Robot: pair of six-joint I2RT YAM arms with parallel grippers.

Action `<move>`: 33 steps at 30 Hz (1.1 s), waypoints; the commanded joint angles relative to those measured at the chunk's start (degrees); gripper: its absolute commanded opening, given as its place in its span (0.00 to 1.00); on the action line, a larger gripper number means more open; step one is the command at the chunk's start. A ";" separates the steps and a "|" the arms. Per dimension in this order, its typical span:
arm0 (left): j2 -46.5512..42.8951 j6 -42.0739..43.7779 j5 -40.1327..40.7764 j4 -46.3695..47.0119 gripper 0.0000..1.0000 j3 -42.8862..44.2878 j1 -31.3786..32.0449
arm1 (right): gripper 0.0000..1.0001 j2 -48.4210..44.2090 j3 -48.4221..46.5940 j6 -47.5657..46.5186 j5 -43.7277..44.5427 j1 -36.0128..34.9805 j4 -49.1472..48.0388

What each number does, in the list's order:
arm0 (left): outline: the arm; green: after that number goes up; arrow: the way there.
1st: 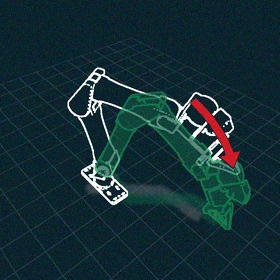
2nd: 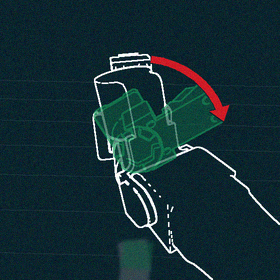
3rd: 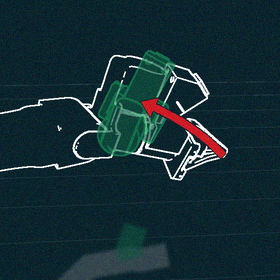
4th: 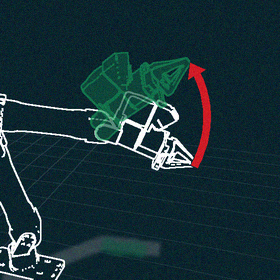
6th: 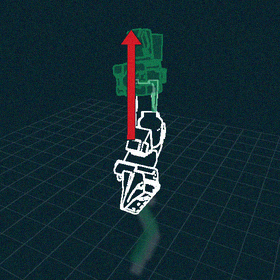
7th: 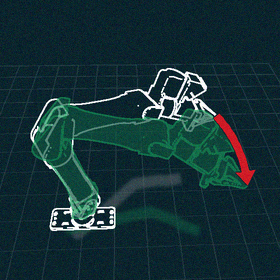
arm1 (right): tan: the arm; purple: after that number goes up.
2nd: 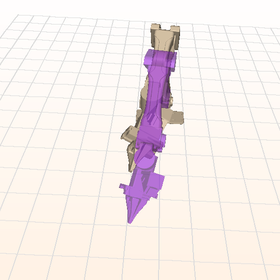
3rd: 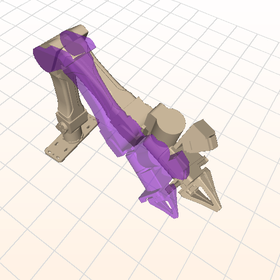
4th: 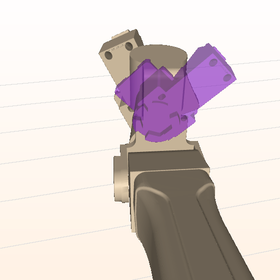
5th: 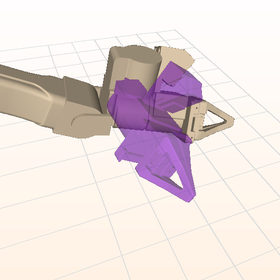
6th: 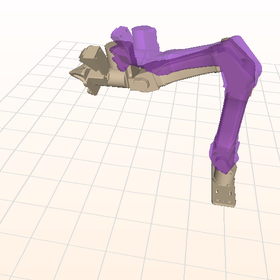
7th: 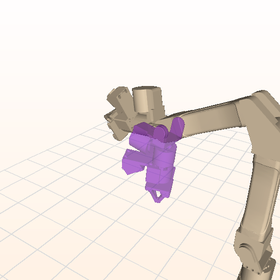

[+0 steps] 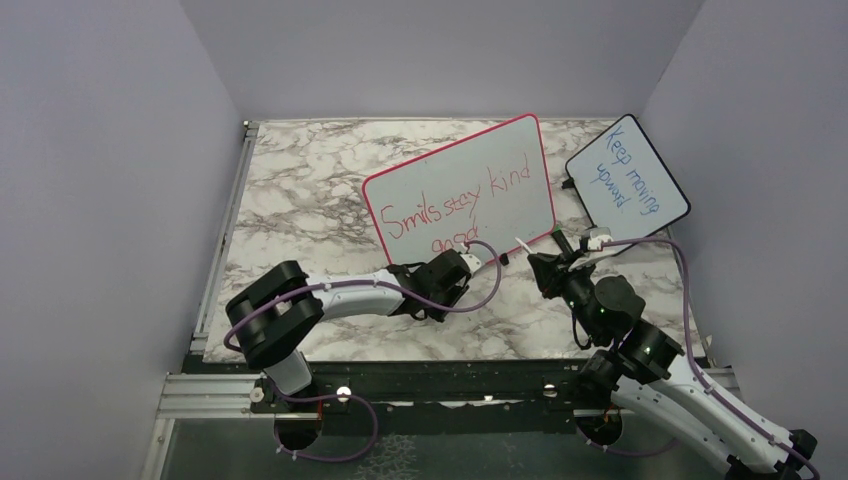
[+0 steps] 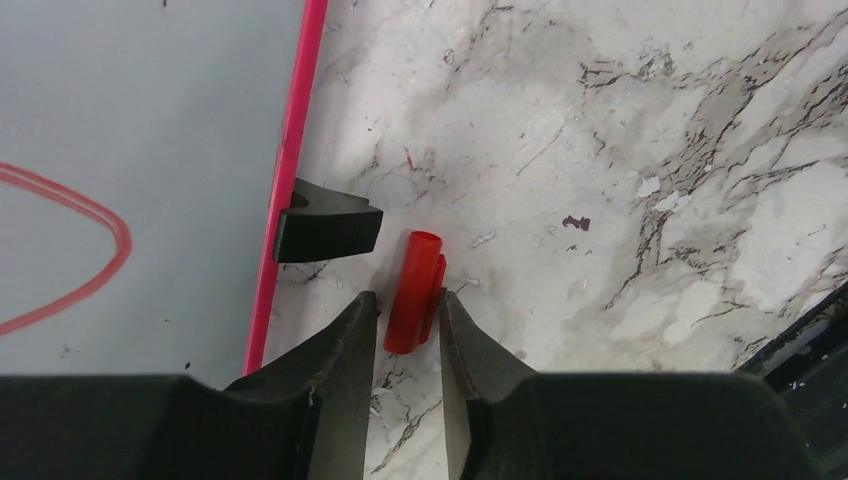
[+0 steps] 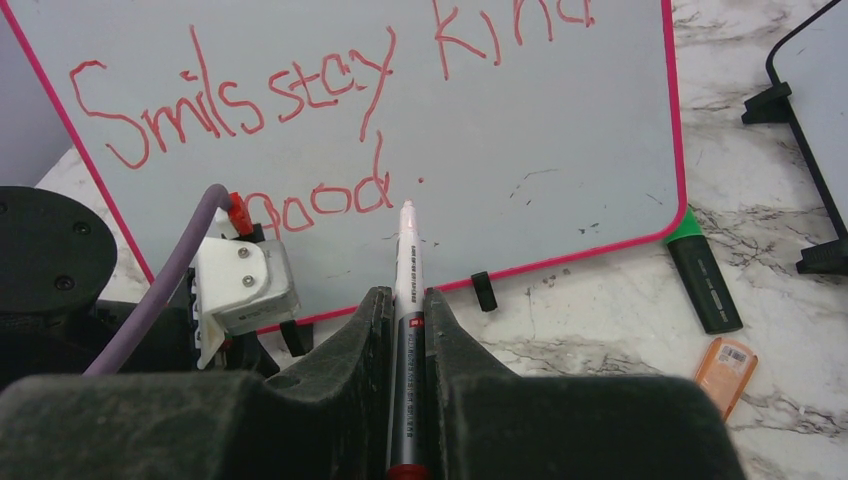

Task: Write a sentence on the whiteboard
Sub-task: Close the whiteboard marker at the center of the board.

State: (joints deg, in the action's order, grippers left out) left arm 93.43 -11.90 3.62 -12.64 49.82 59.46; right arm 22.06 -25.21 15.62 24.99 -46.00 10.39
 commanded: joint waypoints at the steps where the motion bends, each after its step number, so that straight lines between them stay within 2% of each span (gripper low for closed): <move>1: 2.23 0.91 -4.28 -2.51 0.27 0.30 0.17 | 0.01 -0.53 0.51 0.15 0.41 0.22 -1.32; 9: 0.33 0.11 -4.17 -4.67 0.02 -0.34 1.51 | 0.01 0.09 0.74 0.20 0.09 0.21 -1.70; 11: -1.29 0.20 -3.31 -4.67 0.00 -0.74 1.53 | 0.01 0.47 0.54 0.14 -0.31 0.26 -1.69; 24: -14.50 3.65 1.45 -3.00 0.00 -2.57 1.53 | 0.01 2.81 0.16 2.60 -7.86 0.21 -2.89; 33: -26.64 15.12 3.77 -6.75 0.00 -1.49 1.53 | 0.01 6.78 -2.05 4.10 -19.68 0.26 -5.97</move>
State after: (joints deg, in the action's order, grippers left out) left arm 71.31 -4.21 4.58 -16.25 47.03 60.77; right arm 27.18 -25.17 18.52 13.45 -46.02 7.94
